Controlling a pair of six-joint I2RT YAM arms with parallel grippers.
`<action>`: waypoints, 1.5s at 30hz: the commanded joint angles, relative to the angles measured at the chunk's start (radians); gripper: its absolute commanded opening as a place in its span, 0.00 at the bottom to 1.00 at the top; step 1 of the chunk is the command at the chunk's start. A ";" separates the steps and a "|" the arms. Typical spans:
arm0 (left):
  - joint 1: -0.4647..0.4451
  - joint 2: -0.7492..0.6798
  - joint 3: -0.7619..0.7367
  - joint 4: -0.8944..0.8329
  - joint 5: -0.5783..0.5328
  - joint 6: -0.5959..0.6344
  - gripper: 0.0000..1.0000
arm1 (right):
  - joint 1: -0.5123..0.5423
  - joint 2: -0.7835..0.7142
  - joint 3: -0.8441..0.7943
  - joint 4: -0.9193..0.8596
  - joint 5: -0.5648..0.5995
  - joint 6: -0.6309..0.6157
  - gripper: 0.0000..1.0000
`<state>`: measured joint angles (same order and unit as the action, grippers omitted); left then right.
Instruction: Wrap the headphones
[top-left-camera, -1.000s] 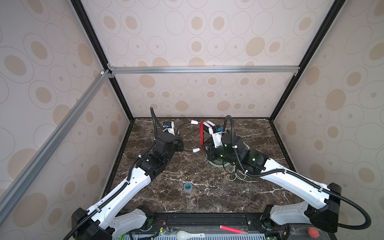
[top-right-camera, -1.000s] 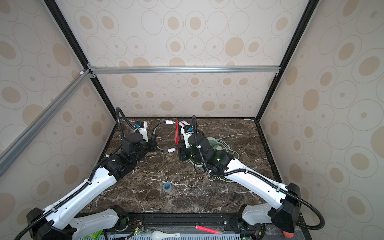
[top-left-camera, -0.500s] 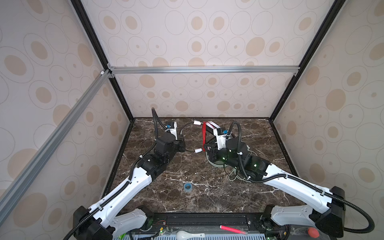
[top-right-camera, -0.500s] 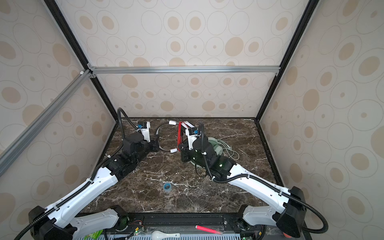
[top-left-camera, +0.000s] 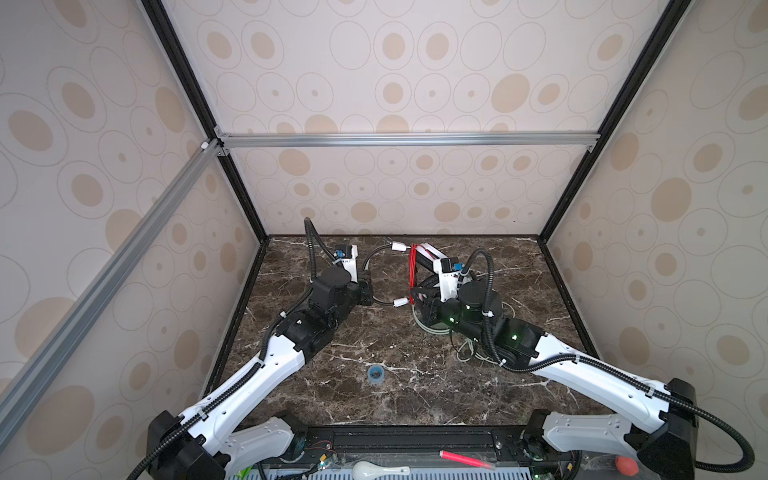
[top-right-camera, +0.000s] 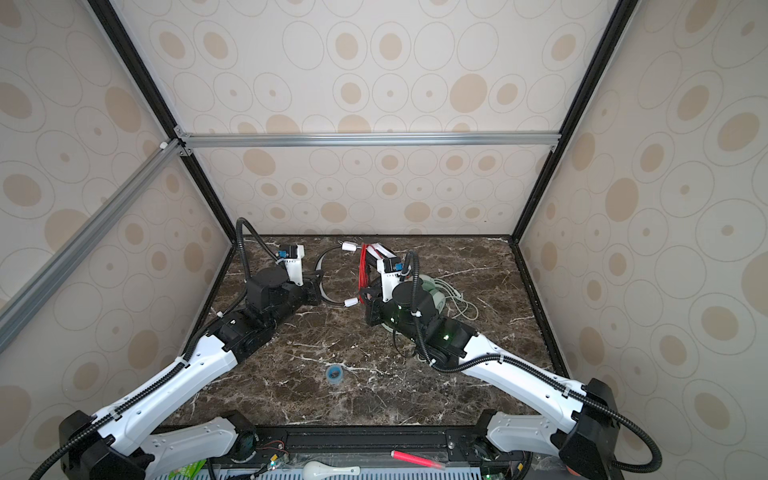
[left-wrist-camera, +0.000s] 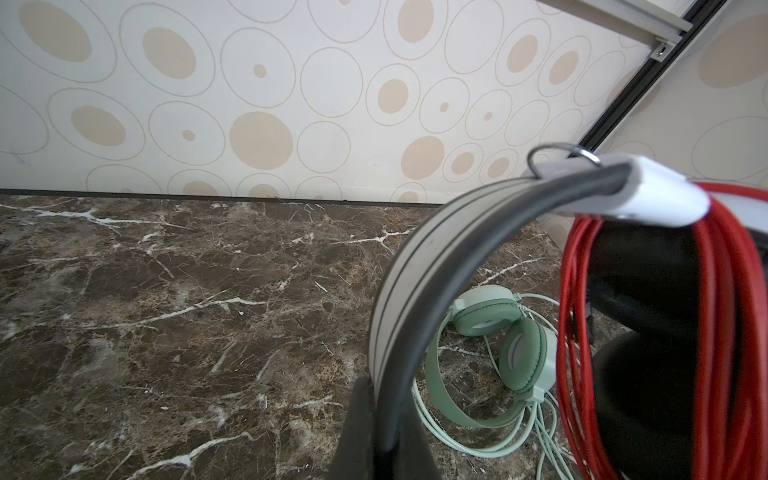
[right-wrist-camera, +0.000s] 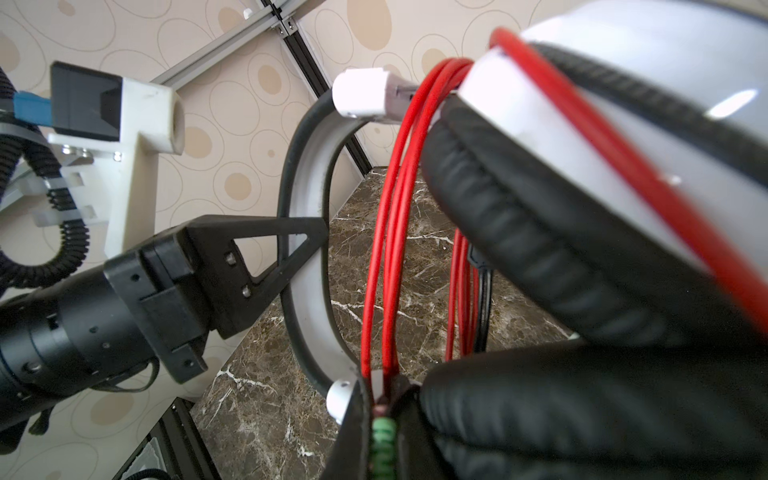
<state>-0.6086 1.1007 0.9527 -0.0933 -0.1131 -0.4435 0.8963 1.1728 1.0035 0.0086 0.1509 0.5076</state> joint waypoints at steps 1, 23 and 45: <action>-0.032 -0.034 -0.020 -0.069 0.146 0.049 0.00 | -0.051 -0.045 0.040 0.141 0.141 -0.015 0.00; -0.029 -0.007 0.066 -0.154 0.150 -0.079 0.00 | -0.050 -0.001 0.158 -0.244 0.184 -0.039 0.32; 0.006 0.065 0.224 -0.333 0.039 -0.125 0.00 | -0.047 -0.030 0.150 -0.153 -0.140 -0.214 0.55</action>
<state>-0.6094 1.1725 1.0950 -0.4412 -0.0708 -0.5415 0.8673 1.1725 1.1336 -0.1837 0.0566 0.3477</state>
